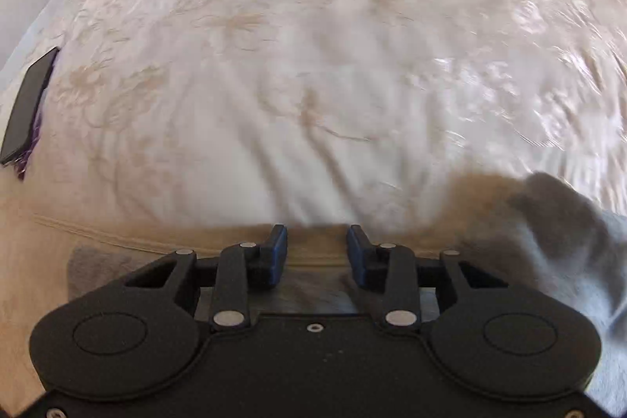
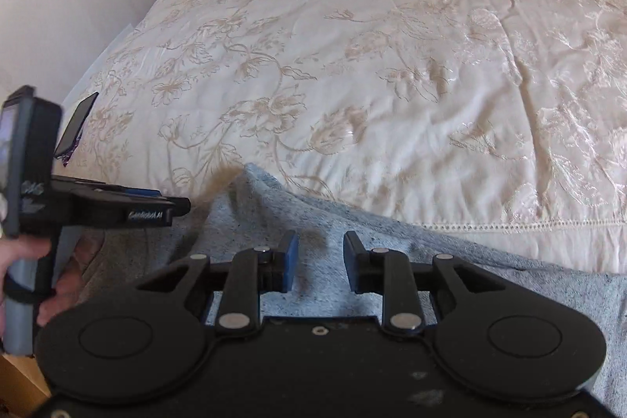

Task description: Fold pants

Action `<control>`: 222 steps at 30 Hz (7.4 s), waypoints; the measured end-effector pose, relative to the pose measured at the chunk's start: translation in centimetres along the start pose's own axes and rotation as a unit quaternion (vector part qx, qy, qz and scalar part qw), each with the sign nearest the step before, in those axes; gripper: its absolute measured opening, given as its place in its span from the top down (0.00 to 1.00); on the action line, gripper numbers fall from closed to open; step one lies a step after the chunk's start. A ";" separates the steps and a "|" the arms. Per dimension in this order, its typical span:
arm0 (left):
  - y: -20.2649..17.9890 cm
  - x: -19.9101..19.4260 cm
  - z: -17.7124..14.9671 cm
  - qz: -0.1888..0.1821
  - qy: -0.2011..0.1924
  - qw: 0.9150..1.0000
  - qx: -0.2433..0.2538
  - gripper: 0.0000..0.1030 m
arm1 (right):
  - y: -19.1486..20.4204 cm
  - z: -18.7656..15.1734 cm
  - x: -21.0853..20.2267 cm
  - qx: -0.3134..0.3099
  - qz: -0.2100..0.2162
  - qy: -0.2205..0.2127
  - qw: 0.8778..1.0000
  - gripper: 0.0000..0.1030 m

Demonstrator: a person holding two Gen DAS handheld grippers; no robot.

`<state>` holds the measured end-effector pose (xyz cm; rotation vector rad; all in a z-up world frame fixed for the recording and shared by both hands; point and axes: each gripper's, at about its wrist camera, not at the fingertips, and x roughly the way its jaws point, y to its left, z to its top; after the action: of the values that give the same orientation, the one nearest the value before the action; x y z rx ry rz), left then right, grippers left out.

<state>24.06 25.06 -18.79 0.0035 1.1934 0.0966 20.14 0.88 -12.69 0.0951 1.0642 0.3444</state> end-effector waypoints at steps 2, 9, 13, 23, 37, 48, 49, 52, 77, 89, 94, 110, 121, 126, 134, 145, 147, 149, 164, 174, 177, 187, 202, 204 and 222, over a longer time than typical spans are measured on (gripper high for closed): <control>1.6 -0.8 0.2 0.013 -0.007 1.000 -0.007 0.57 | 1.3 0.8 0.7 -0.020 0.025 0.003 0.999 0.74; 3.7 -1.5 -1.6 0.051 -0.010 0.998 0.033 0.55 | 0.8 3.0 10.1 -0.057 -0.101 0.067 0.991 0.88; 1.6 -5.7 -0.5 0.042 -0.044 0.998 0.035 0.59 | -1.9 3.9 6.0 0.005 -0.102 -0.014 0.995 0.84; -12.8 -5.0 -1.0 -0.128 -0.050 0.972 0.189 0.55 | -8.8 -7.4 0.5 0.088 -0.175 0.070 0.978 0.98; -14.7 -4.1 0.5 0.000 -0.018 0.996 0.091 0.55 | -30.3 -13.1 -16.3 0.175 -0.367 -0.017 0.914 0.68; -22.9 -6.5 -4.9 -0.010 0.034 0.998 0.052 0.55 | -45.2 -15.5 -16.2 0.170 -0.246 0.069 0.952 0.64; -23.6 -6.6 -5.1 -0.013 0.034 0.998 0.052 0.55 | -45.5 -15.5 -16.0 0.162 -0.237 0.074 0.955 0.64; -26.0 -6.9 -5.4 -0.018 0.030 0.998 0.059 0.55 | -46.5 -15.2 -15.6 0.166 -0.210 0.100 0.958 0.72; -31.2 -5.3 1.6 -0.033 0.008 0.998 0.053 0.56 | -45.3 -8.7 -13.4 -0.053 -0.177 0.026 0.982 0.63; -24.9 -6.2 -2.7 0.015 0.051 0.999 -0.001 0.56 | -43.9 -9.0 -10.6 -0.292 -0.059 0.141 0.944 0.85; -26.0 -6.3 -3.6 0.003 0.048 0.999 0.001 0.56 | -44.8 -9.1 -11.9 -0.235 -0.090 0.133 0.959 0.97; -28.8 -6.4 -2.8 0.016 -0.003 1.000 0.017 0.53 | -44.4 -10.5 -10.9 -0.150 -0.165 0.113 0.968 0.96; -7.7 -9.5 -6.7 0.120 -0.007 0.987 -0.103 0.54 | -38.2 -7.8 -15.9 0.005 -0.249 -0.015 0.968 0.74; 0.8 -6.0 -8.2 0.122 0.034 0.977 -0.173 0.50 | -33.1 -8.5 -15.7 0.086 -0.232 -0.018 0.969 0.74; 3.2 -7.4 -9.5 0.060 0.024 0.968 -0.243 0.55 | -27.7 -11.3 -15.1 0.180 -0.228 -0.002 0.957 0.72; -0.8 -7.3 -12.1 0.117 0.027 0.980 -0.159 0.53 | -28.2 -16.8 -18.0 0.174 -0.260 -0.034 0.949 0.67; -1.9 -8.6 -12.1 0.118 0.017 0.978 -0.169 0.55 | -30.0 -17.7 -18.9 0.175 -0.257 -0.043 0.950 0.67; -3.6 -9.8 -12.1 0.117 0.011 0.978 -0.175 0.55 | -32.4 -18.1 -19.6 0.178 -0.244 -0.041 0.952 0.67; -25.0 -12.0 -13.6 0.035 0.027 0.992 -0.115 0.55 | -50.9 -16.9 -17.9 0.175 -0.062 0.047 0.981 0.59; -35.0 -12.3 -12.2 -0.029 0.048 0.998 -0.021 0.55 | -53.3 -14.8 -14.2 0.180 0.041 0.014 0.983 0.58; -38.6 -11.5 -10.7 -0.044 0.037 0.998 0.021 0.55 | -53.6 -14.1 -13.5 0.224 0.038 0.038 0.973 0.58; -45.8 -3.4 -5.2 -0.009 0.043 0.993 0.110 0.55 | -51.2 -14.5 -18.7 0.198 0.051 0.007 0.979 0.91; -43.3 -10.2 -11.1 -0.038 0.020 0.994 0.096 0.56 | -47.8 -11.1 -21.5 0.218 0.030 0.010 0.976 0.91; -43.6 -8.9 -12.4 -0.035 0.040 0.993 0.110 0.56 | -47.4 -10.9 -21.9 0.220 0.026 0.012 0.975 0.91; -27.7 -10.4 -10.3 -0.133 0.015 0.989 0.067 0.56 | -26.6 -3.4 -26.0 0.227 0.068 -0.033 0.971 0.91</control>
<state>12.74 -3.85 -14.42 -0.0403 1.2192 -0.2185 11.96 -32.87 1.08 0.5869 1.0582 0.2130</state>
